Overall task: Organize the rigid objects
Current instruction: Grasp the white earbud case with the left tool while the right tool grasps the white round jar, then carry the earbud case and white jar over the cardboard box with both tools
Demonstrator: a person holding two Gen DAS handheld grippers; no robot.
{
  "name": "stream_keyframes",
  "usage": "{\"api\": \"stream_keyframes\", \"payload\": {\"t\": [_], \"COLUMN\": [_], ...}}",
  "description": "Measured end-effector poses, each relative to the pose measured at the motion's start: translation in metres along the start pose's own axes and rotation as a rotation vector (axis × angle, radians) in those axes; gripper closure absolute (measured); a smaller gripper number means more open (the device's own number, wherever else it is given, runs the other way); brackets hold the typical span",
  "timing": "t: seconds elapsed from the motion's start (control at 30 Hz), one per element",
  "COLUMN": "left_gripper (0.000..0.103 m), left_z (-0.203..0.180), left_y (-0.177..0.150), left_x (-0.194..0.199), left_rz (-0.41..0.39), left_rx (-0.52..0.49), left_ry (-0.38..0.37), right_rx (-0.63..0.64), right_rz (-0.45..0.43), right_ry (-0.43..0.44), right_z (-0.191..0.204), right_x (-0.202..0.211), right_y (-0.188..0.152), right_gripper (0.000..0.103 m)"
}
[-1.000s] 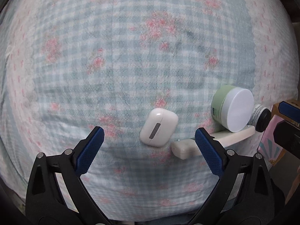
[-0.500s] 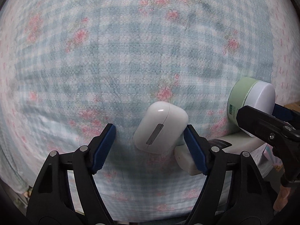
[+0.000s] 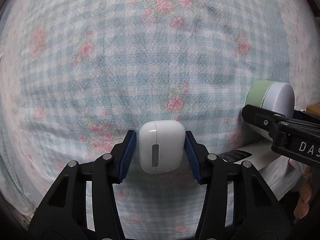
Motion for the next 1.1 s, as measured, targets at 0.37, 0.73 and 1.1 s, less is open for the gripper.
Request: {"api": "stream_keyframes", "payload": {"t": [0.37, 0.73, 1.1], "left_gripper": [0.062, 0.062, 0.062], "left_z": [0.019, 0.037, 0.003], "left_y": [-0.004, -0.003, -0.013], "left_x": [0.016, 0.060, 0.143], "left_rz": [-0.040, -0.119, -0.222], "left_rx": [0.031, 0.040, -0.020], "left_ry": [-0.062, -0.087, -0.084], "right_rx": [-0.017, -0.035, -0.034], "right_rz": [-0.017, -0.123, -0.228], "right_ry": [0.012, 0.033, 0.072], "right_z": [-0.002, -0.009, -0.027], "right_x": [0.014, 0.067, 0.136], "right_y": [0.001, 0.013, -0.022], "right_gripper": [0.033, 0.033, 0.033]}}
Point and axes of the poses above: each gripper's, at about its wrist camera, not at the fingertips, and x roughly against the way its jaws point, z to its left, y to its top, the point moved 4 cm from there along -x, roughly the way its jaws point, and after that the axes turned 1 degree about z, right-handed, at the moved point
